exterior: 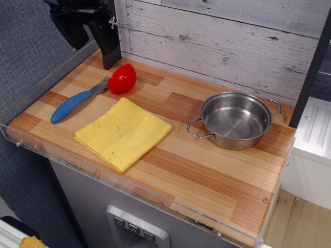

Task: Place the red fruit beside blue spoon

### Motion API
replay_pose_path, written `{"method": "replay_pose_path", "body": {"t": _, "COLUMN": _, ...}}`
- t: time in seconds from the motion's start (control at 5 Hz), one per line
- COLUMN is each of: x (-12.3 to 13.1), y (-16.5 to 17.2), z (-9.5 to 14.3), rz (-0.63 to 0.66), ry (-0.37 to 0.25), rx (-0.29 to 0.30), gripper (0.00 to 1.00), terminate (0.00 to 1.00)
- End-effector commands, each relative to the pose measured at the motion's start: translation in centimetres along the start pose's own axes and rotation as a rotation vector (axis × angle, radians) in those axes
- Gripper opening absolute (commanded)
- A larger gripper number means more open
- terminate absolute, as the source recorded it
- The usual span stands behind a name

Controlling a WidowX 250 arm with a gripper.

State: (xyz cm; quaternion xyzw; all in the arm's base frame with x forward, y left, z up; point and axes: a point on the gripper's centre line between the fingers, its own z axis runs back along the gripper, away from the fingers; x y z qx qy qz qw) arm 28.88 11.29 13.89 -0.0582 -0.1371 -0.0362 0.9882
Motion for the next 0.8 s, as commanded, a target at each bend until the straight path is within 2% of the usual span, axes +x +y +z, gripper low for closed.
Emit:
{"method": "replay_pose_path", "body": {"t": 0.0, "x": -1.27, "y": -0.09, "z": 1.31, "rz": -0.035, "ry": 0.022, "rx": 0.08, "gripper": 1.0, "terminate": 0.0}}
{"method": "replay_pose_path", "body": {"t": 0.2, "x": -1.43, "y": -0.14, "z": 0.79, "rz": -0.023, "ry": 0.081, "rx": 0.136, "gripper": 1.0, "terminate": 0.0}}
{"method": "replay_pose_path", "body": {"t": 0.4, "x": -1.43, "y": -0.14, "z": 0.79, "rz": -0.023, "ry": 0.081, "rx": 0.136, "gripper": 1.0, "terminate": 0.0}}
{"method": "replay_pose_path", "body": {"t": 0.6, "x": -1.43, "y": -0.14, "z": 0.79, "rz": -0.023, "ry": 0.081, "rx": 0.136, "gripper": 1.0, "terminate": 1.0}}
